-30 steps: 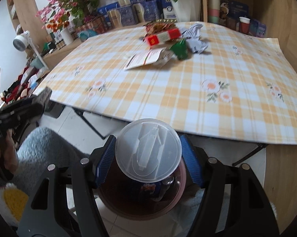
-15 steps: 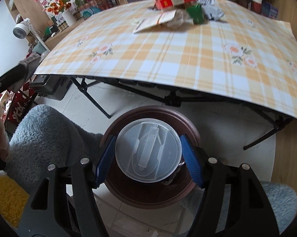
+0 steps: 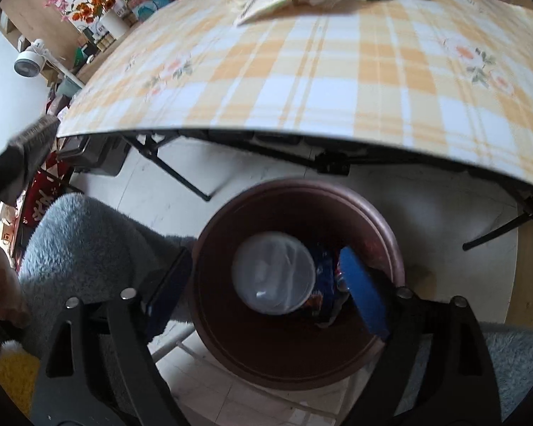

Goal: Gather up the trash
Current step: 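Drop the clear lid into the brown bin with the right tool while the left tool carries the Edce packet, then lower the black Edce packet into the brown bin and open the left tool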

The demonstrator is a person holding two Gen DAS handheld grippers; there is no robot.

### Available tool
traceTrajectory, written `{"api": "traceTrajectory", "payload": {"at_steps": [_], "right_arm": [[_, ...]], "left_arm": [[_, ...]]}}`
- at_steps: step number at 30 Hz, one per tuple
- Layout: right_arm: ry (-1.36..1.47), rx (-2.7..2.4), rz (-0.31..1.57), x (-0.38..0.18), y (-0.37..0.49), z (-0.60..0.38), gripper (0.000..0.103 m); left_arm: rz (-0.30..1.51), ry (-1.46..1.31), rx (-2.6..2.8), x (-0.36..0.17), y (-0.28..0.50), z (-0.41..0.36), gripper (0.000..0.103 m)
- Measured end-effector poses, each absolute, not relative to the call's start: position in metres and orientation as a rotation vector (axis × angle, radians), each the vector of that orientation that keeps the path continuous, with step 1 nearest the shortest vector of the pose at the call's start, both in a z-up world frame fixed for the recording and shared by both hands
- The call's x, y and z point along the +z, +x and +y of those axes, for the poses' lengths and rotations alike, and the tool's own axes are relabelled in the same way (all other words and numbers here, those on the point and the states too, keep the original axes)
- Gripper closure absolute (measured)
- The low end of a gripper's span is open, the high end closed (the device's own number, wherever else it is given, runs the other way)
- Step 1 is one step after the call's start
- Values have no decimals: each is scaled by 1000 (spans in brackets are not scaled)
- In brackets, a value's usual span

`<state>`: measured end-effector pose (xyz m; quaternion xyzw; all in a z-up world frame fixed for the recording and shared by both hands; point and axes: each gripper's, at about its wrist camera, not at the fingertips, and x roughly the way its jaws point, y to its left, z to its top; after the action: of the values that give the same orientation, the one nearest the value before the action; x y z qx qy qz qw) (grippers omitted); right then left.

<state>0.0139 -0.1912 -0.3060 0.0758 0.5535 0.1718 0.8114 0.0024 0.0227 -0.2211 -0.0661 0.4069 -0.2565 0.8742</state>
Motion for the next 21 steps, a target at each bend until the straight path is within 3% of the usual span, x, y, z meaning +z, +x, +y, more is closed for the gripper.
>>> {"api": "traceTrajectory", "payload": {"at_steps": [11,21], "right_arm": [[141,216,954,-254,1,-235,6],[161,148,825,-220,-1,-259,6]], "left_arm": [[887,-53,-609,-229,-1,-7,42],[948,24,-726,-253,5,-44,42]]}}
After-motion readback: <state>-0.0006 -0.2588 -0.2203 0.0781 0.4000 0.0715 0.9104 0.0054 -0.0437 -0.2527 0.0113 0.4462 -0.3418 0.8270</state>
